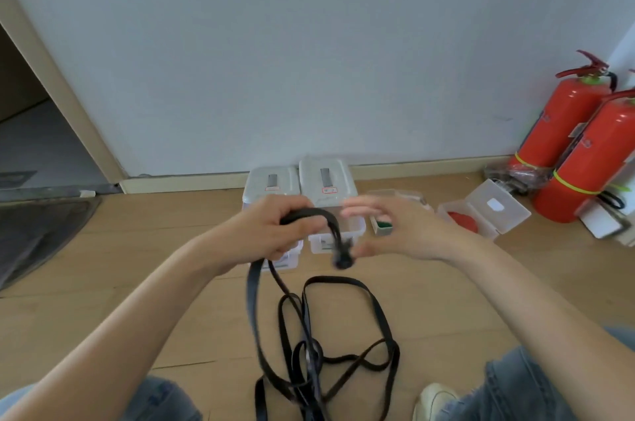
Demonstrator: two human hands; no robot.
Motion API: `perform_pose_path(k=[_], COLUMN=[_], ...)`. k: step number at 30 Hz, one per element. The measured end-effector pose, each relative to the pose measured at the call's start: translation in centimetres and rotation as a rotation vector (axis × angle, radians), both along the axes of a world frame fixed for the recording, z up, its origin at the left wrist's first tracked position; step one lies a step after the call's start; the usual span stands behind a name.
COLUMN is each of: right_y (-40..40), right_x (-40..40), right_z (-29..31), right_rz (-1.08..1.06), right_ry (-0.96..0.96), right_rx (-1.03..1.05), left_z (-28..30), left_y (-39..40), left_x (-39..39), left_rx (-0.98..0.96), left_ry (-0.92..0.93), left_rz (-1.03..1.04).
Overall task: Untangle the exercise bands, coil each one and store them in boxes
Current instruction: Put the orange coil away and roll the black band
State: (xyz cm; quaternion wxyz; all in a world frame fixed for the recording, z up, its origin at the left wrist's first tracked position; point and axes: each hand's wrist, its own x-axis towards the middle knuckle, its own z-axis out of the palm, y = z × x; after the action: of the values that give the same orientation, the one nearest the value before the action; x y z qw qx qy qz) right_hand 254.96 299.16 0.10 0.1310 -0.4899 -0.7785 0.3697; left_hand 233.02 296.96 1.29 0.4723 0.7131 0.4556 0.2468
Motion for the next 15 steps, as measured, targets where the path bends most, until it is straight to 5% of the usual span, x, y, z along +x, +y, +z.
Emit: perform_pose_path(k=[5,9,15], right_y=[-0.8,-0.8,-1.1], right_x=[-1.5,-0.9,-0.9], right_z=[0.7,1.5,1.4], right_rz=[0.083,0.050,0.064], right_ry=[0.370,0.359,0.251], right_rx=[-0.092,0.001,0.124], left_z=[-0.1,-0.1,-2.7], left_y=[-0.2,-0.2,0.0], left_x=[1.0,0.3,1.2], left_rx=[0.074,0.098,0.157], left_ry=[0.036,-0.032,0.195], left_rz=[-0.067,-0.091,-0.053])
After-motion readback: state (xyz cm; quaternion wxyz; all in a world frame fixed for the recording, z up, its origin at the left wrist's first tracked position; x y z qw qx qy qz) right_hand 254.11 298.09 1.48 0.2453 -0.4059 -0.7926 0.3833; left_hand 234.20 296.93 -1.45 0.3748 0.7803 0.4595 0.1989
